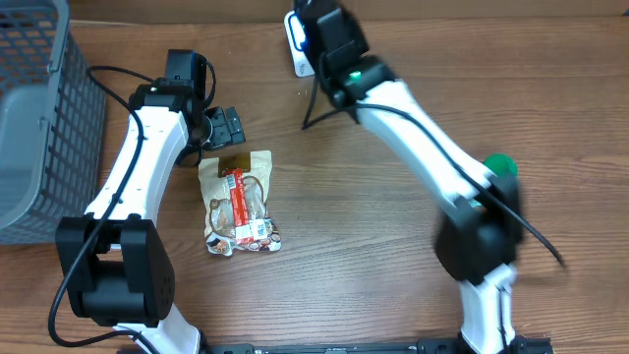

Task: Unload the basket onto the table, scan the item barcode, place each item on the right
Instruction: 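Carry the Kleenex pack right and set it beside the wipes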

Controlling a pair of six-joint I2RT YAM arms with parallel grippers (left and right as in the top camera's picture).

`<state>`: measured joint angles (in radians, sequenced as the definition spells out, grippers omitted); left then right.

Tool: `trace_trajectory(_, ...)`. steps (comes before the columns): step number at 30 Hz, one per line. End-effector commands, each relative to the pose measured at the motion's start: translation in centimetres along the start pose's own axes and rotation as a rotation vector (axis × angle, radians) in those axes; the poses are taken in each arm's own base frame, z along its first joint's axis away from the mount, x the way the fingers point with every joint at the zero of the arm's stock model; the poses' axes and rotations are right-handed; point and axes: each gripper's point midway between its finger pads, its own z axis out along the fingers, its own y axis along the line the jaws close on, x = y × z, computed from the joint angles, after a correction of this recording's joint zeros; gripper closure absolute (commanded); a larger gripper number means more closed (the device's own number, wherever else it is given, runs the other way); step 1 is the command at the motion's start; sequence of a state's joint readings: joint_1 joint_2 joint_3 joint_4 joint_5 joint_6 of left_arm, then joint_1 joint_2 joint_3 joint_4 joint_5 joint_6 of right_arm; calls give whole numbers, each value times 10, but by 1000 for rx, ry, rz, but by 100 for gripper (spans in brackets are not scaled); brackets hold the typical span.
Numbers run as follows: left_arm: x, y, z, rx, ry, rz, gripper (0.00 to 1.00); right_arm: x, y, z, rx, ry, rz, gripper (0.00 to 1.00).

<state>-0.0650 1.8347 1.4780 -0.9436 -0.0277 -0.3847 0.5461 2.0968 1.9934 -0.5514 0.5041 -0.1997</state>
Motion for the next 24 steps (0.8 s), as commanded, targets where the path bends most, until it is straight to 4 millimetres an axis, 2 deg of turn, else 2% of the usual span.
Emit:
trace_trajectory(1, -5, -1, -7, 4, -25, 19, 0, -42, -61, -107, -21, -71, 229, 96)
trace_trajectory(3, -5, -1, -7, 3, -24, 20, 0, -21, -77, -134, -38, 11, 280, 96)
trace_trajectory(6, -5, -1, -7, 4, -25, 19, 0, 19, -95, -159, -48, 164, 328, 96)
trace_trajectory(10, -5, -1, -7, 4, -25, 19, 0, 82, -109, -172, -37, 419, 366, 96)
trace_trajectory(11, -5, -1, -7, 4, -24, 20, 0, 100, -111, -173, -34, 492, 359, 96)
trace_trajectory(12, -5, -1, -7, 4, -25, 19, 0, 128, -113, -175, -30, 607, 348, 96)
trace_trajectory(14, -5, -2, -7, 4, -25, 19, 0, 155, -114, -172, -18, 700, 341, 96)
trace_trajectory(18, -5, -2, -7, 4, -24, 19, 0, 203, -114, -160, 17, 833, 327, 96)
trace_trajectory(21, -5, -1, -7, 4, -25, 19, 0, 238, -123, -150, 84, 900, 307, 96)
trace_trajectory(24, -5, -1, -7, 4, -24, 19, 0, 260, -125, -140, 114, 925, 309, 96)
